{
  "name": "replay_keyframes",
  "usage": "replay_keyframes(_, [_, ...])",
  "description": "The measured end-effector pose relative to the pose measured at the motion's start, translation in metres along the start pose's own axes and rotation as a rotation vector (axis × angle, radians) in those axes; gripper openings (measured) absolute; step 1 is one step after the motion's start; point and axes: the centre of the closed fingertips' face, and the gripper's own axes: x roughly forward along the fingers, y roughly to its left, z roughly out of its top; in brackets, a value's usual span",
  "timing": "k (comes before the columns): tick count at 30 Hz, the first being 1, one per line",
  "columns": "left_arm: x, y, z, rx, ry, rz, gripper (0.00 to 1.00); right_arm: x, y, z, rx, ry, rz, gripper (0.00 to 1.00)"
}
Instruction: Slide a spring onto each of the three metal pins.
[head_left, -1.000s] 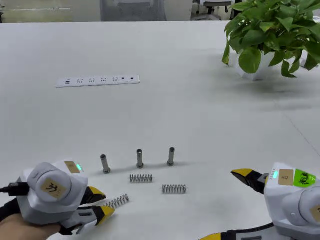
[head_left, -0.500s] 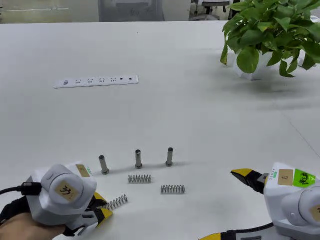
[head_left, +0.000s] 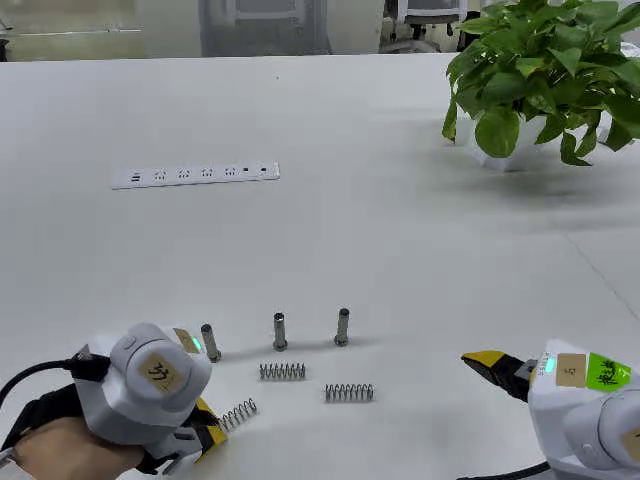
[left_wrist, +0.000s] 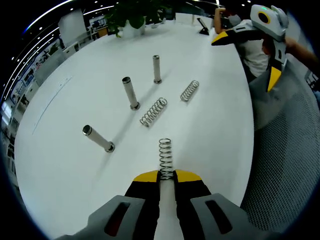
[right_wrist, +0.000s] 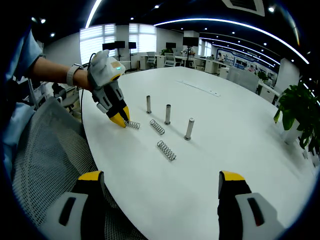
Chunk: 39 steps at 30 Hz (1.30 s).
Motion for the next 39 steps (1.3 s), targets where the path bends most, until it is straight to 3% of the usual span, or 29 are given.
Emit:
replay_keyframes(6, [-0.001,0.0,-0.003,-0.018,-0.035,-0.002,0.1,0.002,0.003,0.0,-0.003,0.003,0.007,0.95])
replay_keyframes(11, [-0.001,-0.002,0.0,-0.073,-0.084,0.001,0.1,0.002,0.005,0.0,0.003,0.002,0.012,0.95])
replay_keyframes(15, [-0.005,-0.007,0.0,-0.067,-0.109,-0.008,0.1,0.002,0.007,0.001,0.002,0.0,0.023,0.95])
replay_keyframes(17, [-0.01,-0.011,0.007,-0.058,-0.153,-0.023,0.1,0.003,0.01,0.002,0.0,-0.001,0.03,0.94])
replay_keyframes(21, [-0.019,-0.025,0.024,-0.037,-0.271,-0.109,0.1,0.006,0.015,0.009,0.008,-0.019,0.06,0.92])
replay_keyframes(27, [-0.035,-0.037,0.044,-0.004,-0.357,-0.145,0.1,0.009,0.023,0.025,0.012,-0.052,0.105,0.88])
replay_keyframes(33, [-0.044,-0.05,0.057,0.067,-0.402,-0.184,0.1,0.011,0.031,0.038,-0.018,-0.062,0.165,0.84])
replay_keyframes(39, [-0.048,-0.059,0.065,0.133,-0.424,-0.221,0.1,0.012,0.043,0.058,-0.047,-0.097,0.26,0.79])
